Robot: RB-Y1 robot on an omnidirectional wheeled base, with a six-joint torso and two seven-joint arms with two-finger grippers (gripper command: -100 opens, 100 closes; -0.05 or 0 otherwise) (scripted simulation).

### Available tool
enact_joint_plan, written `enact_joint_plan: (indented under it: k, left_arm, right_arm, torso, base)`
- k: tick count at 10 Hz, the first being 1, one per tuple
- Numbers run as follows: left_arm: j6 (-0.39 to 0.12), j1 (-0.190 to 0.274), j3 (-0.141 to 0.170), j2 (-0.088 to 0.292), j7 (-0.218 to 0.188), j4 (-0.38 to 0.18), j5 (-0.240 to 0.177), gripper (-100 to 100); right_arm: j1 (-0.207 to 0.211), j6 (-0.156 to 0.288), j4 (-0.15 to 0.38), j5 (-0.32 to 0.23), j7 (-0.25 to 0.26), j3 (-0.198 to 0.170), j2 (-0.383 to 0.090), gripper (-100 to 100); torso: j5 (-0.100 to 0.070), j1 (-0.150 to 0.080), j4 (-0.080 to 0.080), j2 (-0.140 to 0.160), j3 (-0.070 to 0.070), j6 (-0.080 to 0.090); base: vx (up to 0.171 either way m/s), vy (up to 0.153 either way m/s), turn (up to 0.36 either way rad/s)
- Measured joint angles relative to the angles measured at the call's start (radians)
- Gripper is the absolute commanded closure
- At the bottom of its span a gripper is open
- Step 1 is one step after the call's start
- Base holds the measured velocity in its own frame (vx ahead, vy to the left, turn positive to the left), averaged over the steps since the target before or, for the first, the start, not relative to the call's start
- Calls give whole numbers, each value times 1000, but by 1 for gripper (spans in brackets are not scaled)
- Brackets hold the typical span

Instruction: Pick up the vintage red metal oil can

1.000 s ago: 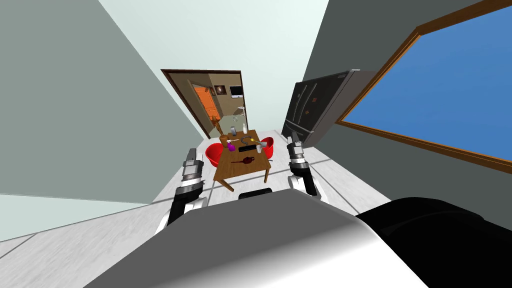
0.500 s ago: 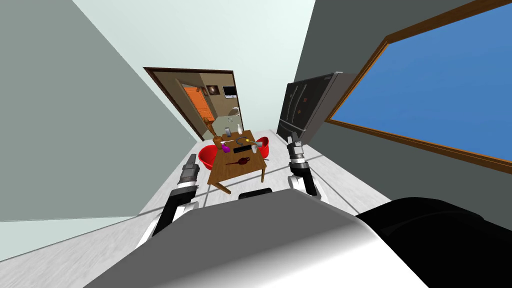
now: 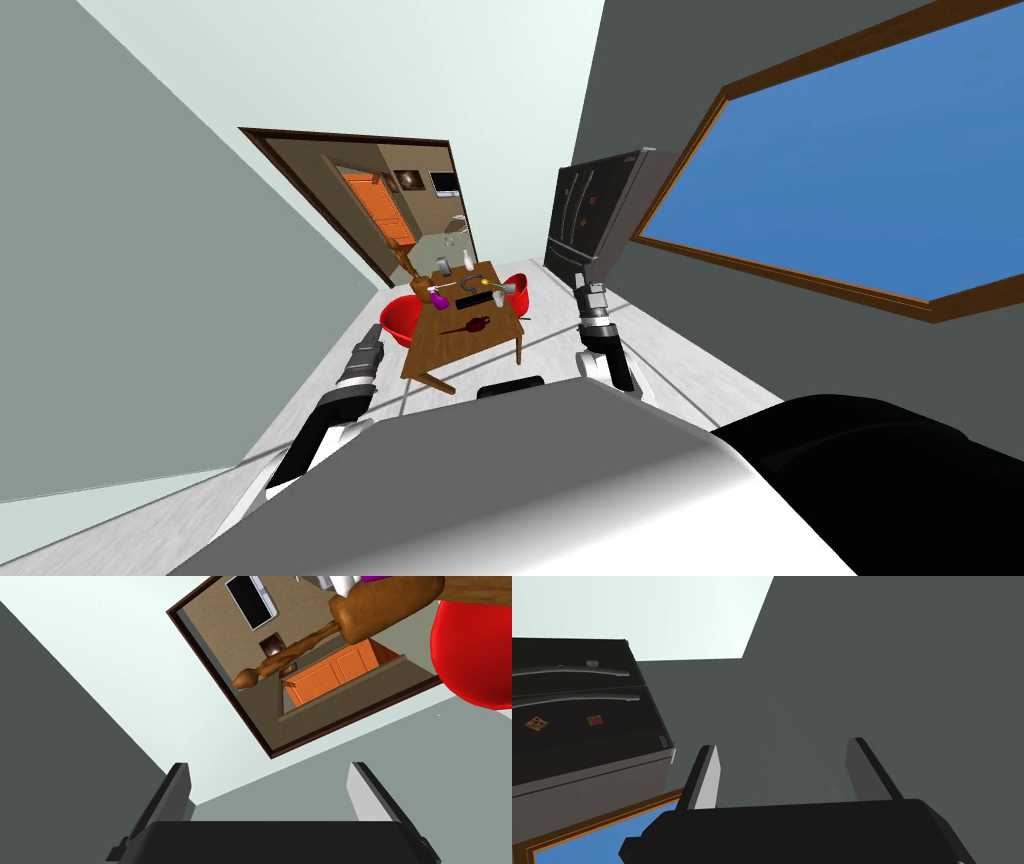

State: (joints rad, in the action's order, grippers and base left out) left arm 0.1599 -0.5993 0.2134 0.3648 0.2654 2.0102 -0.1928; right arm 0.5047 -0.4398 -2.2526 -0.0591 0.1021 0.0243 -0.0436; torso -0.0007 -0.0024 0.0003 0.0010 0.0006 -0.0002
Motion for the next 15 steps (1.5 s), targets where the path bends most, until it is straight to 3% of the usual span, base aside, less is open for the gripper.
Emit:
enact_joint_plan:
  k: [2, 3, 5, 7, 8, 13, 15]
  left_arm:
    - [-54, 3, 33, 34, 17, -40, -39, -100]
    - [-57, -21, 59, 77, 15, -81, -74, -100]
    - [-82, -41, 95, 115, 25, -128, -120, -100]
    - [-131, -22, 108, 121, 43, -148, -134, -100]
    - [-158, -16, 126, 146, 51, -186, -159, -100]
    - [-265, -47, 209, 226, 91, -303, -266, -100]
    - [-315, -52, 238, 227, 107, -314, -286, -100]
  right_arm:
    - [0, 0, 0, 0, 0, 0, 0, 0]
    - [0, 0, 0, 0, 0, 0, 0, 0]
    - [0, 0, 0, 0, 0, 0, 0, 0]
    - [0, 0, 0, 0, 0, 0, 0, 0]
    - [0, 0, 0, 0, 0, 0, 0, 0]
    - [0, 0, 0, 0, 0, 0, 0, 0]
    - [0, 0, 0, 0, 0, 0, 0, 0]
  torso:
    - [0, 0, 0, 0, 0, 0]
    - [0, 0, 0, 0, 0, 0]
    - [0, 0, 0, 0, 0, 0]
    - [0, 2, 0, -1, 0, 0]
    - [0, 1, 0, -1, 0, 0]
    - [0, 0, 0, -1, 0, 0]
    - [0, 0, 0, 0, 0, 1]
  base:
    - [-1, -47, -145]
    - [-1, -42, -91]
    - [5, -45, -153]
    - [2, -26, -92]
    - [3, -37, -145]
    - [8, -43, -135]
    - [7, -37, -188]
